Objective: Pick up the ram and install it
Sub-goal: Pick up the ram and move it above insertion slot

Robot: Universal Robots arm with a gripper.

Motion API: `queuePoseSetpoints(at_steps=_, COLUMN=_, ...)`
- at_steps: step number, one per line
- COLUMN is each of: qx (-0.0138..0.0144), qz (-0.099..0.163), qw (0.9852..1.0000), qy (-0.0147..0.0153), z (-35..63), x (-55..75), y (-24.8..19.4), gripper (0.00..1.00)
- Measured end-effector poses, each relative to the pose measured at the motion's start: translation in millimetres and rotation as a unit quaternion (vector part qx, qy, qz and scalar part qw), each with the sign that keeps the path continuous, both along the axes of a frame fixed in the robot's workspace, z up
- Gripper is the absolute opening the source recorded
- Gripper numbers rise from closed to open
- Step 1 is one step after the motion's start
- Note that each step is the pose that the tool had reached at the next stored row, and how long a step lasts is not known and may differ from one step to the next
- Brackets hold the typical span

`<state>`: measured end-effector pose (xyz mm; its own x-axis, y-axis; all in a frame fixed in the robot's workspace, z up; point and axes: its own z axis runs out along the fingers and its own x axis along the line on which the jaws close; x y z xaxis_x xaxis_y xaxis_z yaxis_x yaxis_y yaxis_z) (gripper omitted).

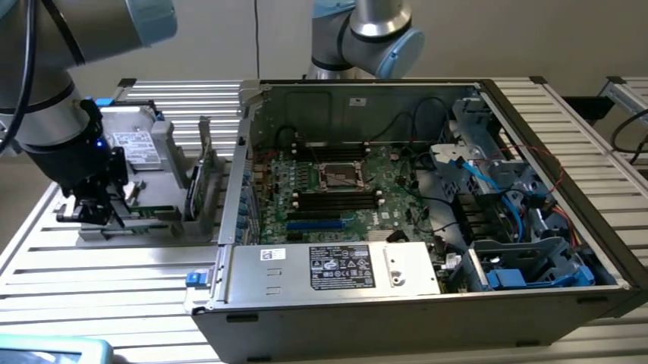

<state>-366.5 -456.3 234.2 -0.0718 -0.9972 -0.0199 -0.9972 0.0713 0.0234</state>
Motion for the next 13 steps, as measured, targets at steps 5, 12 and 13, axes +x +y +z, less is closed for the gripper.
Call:
queuePoseSetpoints(at_steps=5, qx=0.0023, qz=0.000, qw=1.0000, qy=0.0001, z=-9.0, x=0.0, y=0.0, gripper=0.33)
queuePoseSetpoints(at_steps=12, qx=0.0079, qz=0.000, qw=1.0000, qy=0.0001, z=-21.1, x=0.1, y=3.4, gripper=0.33)
queuePoseSetpoints(at_steps=13, qx=0.0085, qz=0.000, qw=1.0000, qy=0.0001, z=-22.0, x=0.0, y=3.5, gripper=0.33)
